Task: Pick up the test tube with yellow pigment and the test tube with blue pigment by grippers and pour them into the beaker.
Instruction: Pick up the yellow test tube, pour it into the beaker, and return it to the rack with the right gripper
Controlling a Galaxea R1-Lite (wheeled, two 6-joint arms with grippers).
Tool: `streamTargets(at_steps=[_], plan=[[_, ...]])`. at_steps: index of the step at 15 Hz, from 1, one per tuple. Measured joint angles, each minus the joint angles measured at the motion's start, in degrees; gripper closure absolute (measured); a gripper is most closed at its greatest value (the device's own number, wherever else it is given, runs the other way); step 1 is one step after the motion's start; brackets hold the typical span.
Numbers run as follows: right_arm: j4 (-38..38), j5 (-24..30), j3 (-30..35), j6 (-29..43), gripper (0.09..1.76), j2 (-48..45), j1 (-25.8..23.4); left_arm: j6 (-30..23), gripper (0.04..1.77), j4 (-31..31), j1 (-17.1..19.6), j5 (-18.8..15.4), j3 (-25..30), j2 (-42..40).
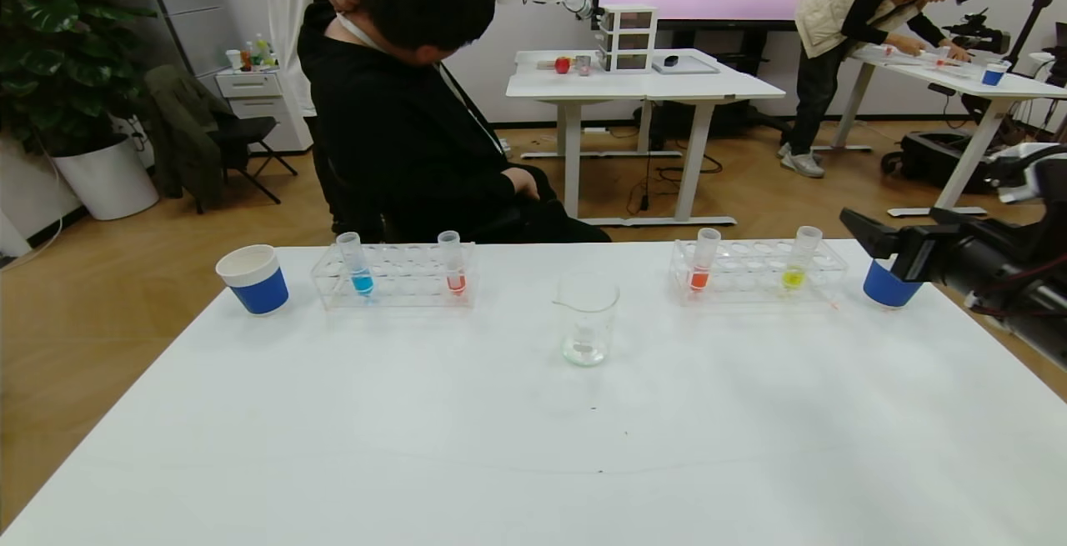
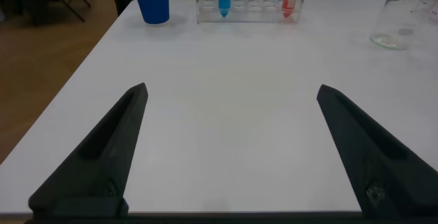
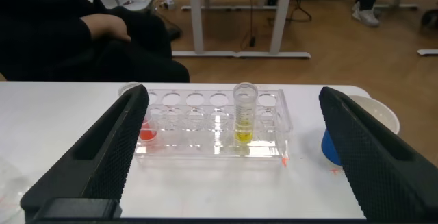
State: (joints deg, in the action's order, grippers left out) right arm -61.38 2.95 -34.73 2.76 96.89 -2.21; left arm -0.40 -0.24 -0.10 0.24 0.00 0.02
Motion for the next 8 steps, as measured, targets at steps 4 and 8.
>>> streamTargets(at_steps=[4,8], plan=[[-8.9,0.2,-6.5,0.0,0.11,16.7,-1.4,0.0,0.09,0.0,0.0,0.0,0.0,0.0],[-13.9,0.2,-11.5,-0.1,0.11,28.6,-1.8,0.0,0.09,0.0,0.0,0.0,0.0,0.0]])
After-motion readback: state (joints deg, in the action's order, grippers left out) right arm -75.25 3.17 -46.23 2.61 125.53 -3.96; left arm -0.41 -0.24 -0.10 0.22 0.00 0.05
